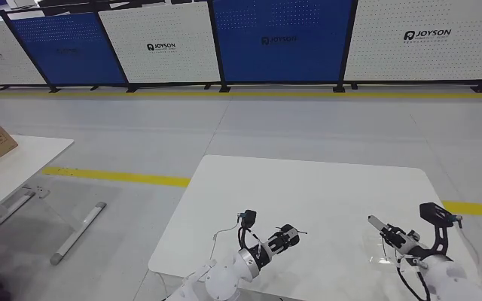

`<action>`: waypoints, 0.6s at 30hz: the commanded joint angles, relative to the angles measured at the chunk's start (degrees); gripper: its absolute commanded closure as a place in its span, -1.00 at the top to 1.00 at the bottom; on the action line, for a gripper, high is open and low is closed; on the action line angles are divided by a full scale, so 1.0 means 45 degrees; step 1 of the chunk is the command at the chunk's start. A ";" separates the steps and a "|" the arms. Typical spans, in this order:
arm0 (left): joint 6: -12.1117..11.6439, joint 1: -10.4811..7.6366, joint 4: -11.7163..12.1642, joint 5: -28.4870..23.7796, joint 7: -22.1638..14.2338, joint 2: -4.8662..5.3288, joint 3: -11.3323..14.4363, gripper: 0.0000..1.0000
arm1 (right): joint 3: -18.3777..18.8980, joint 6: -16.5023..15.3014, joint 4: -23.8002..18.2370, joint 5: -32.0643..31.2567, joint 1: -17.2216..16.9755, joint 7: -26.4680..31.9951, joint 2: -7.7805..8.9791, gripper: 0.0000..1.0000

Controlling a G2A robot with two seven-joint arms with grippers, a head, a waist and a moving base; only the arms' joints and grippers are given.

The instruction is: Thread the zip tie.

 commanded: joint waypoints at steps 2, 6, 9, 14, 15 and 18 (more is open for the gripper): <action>0.0000 0.0000 0.0000 0.0000 0.0000 0.0000 0.0000 -1.00 | 0.0000 0.0001 0.0000 -0.0001 0.0000 0.0000 0.0000 1.00; 0.0000 0.0000 0.0000 0.0000 0.0000 0.0000 0.0000 -1.00 | -0.0169 0.0001 0.0073 -0.1025 -0.0067 -0.0254 0.0016 1.00; 0.0000 0.0000 0.0000 0.0000 0.0000 0.0000 0.0000 -1.00 | -0.0199 0.0001 0.0006 -0.2045 -0.0074 -0.0175 -0.0003 1.00; 0.0000 0.0000 0.0000 0.0000 0.0000 0.0000 0.0000 -1.00 | -0.0363 -0.0341 -0.0447 -0.3537 0.0202 0.1155 0.0047 1.00; 0.0000 0.0000 0.0000 0.0000 0.0000 0.0000 0.0000 -1.00 | -0.0362 -0.0713 -0.0469 -0.3576 0.0327 0.1525 0.0075 1.00; 0.0000 0.0000 0.0000 0.0000 0.0000 0.0000 0.0000 -1.00 | -0.0075 -0.1571 -0.0036 -0.3368 0.0878 0.2650 0.0156 1.00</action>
